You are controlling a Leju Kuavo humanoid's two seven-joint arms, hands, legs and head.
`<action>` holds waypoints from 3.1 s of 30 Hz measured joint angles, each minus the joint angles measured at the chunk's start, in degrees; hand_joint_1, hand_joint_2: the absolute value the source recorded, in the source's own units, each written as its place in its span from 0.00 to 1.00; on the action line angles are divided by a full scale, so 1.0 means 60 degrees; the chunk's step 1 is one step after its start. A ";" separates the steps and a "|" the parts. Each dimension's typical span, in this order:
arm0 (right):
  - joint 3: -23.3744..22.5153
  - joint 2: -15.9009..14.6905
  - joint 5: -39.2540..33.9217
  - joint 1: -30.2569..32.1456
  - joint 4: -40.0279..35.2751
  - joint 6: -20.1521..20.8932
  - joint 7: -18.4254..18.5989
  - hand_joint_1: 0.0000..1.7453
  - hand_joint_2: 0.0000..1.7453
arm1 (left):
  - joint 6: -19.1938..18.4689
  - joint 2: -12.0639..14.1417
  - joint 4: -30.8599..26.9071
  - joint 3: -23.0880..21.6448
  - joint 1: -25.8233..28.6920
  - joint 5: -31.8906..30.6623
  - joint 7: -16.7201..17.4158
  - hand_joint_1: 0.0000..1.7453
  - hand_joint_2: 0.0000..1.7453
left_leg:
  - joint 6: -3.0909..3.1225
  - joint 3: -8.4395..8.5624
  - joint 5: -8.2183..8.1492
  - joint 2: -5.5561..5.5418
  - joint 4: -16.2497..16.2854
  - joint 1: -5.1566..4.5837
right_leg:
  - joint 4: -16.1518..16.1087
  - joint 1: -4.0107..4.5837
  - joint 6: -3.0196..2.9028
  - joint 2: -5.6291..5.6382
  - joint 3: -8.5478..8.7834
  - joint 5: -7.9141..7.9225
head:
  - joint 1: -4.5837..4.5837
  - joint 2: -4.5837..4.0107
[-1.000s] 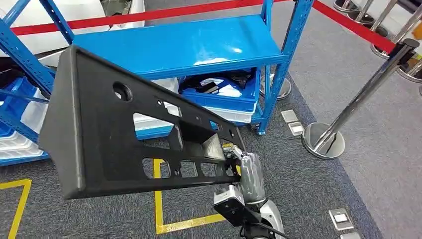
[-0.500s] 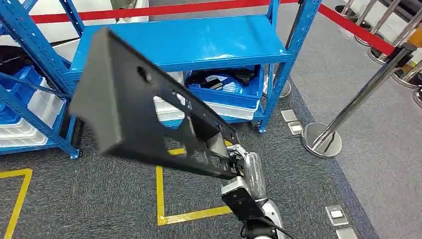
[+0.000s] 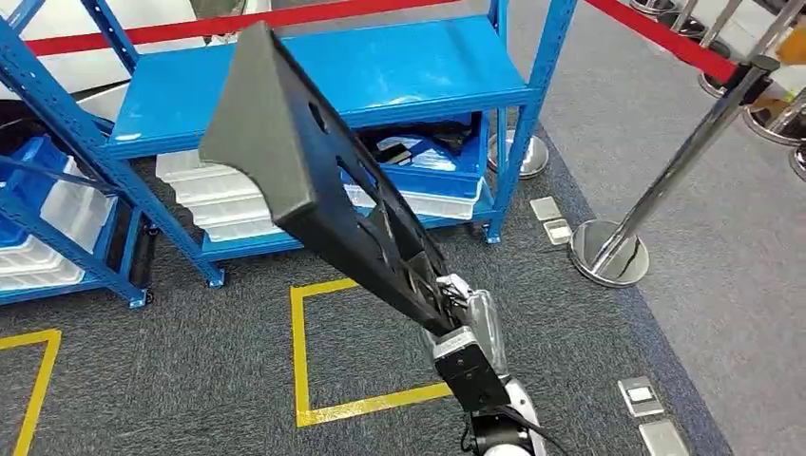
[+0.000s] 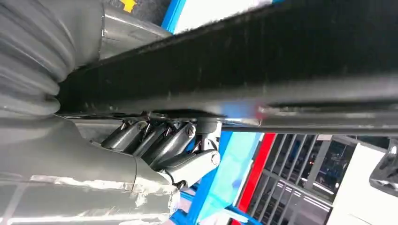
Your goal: Take the parts from the cabinet and place them on the table.
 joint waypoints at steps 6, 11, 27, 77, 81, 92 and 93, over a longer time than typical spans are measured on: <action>0.0000 -0.0018 0.0073 -0.0019 0.0000 0.0000 0.0007 1.00 1.00 | -0.0011 0.0007 0.0004 0.0000 -0.0005 -0.0004 0.0026 0.00 1.00 | 0.0188 0.1253 0.1334 -0.0719 -0.2577 0.0031 | 0.0137 0.0048 0.0103 0.0423 -0.0074 0.0022 | 0.0011 0.0000; 0.0000 -0.0040 0.0095 0.0029 0.0000 -0.0011 0.0015 1.00 1.00 | -0.0047 0.0000 0.0011 0.0000 -0.0030 -0.0004 0.0040 0.00 1.00 | 0.0403 0.1255 0.1469 -0.0264 -0.2858 0.0088 | 0.0177 -0.0036 0.0362 0.0620 -0.0244 0.0061 | -0.0004 0.0000; 0.0000 -0.0091 0.0255 0.0008 -0.0018 -0.0011 0.0128 1.00 1.00 | -0.0066 0.0000 0.0025 0.0000 -0.0002 0.0029 0.0040 0.00 1.00 | 0.0090 0.1193 0.1216 0.0626 -0.2557 -0.0005 | 0.0019 0.0044 0.0087 -0.0395 -0.0063 0.0055 | 0.0149 0.0000; 0.0000 -0.0135 0.0230 -0.0034 -0.0018 -0.0029 0.0055 1.00 1.00 | -0.0131 -0.0036 0.0120 0.0004 0.0063 0.0211 0.0160 0.00 1.00 | 0.0517 0.1225 0.1420 0.0041 -0.2842 0.0059 | 0.2503 -0.0022 0.0566 -0.0048 -0.1553 -0.0951 | 0.0302 0.0000; 0.0000 -0.0138 0.0230 -0.0006 -0.0015 -0.0029 0.0055 1.00 1.00 | -0.0127 -0.0036 0.0120 0.0004 0.0039 0.0211 0.0168 0.00 1.00 | 0.0484 0.1267 0.1363 0.0523 -0.2837 0.0053 | 0.1637 -0.0049 0.0574 -0.0196 -0.1006 -0.0201 | 0.0401 0.0000; 0.0000 -0.0131 0.0266 -0.0062 -0.0018 -0.0033 0.0040 1.00 1.00 | -0.0124 -0.0040 0.0124 0.0000 -0.0011 0.0131 0.0168 0.00 1.00 | 0.0045 0.0466 -0.0010 0.0042 -0.0583 0.0036 | -0.0081 0.0054 0.0076 -0.0008 -0.0180 0.0291 | 0.0233 0.0000; 0.0000 -0.0131 0.0266 -0.0057 -0.0018 -0.0033 0.0040 1.00 1.00 | -0.0128 -0.0040 0.0124 0.0000 0.0001 0.0135 0.0175 0.00 1.00 | 0.0044 0.0145 -0.0172 0.0013 0.0034 0.0029 | -0.0074 0.0068 0.0070 0.0108 -0.0186 0.0293 | 0.0215 0.0000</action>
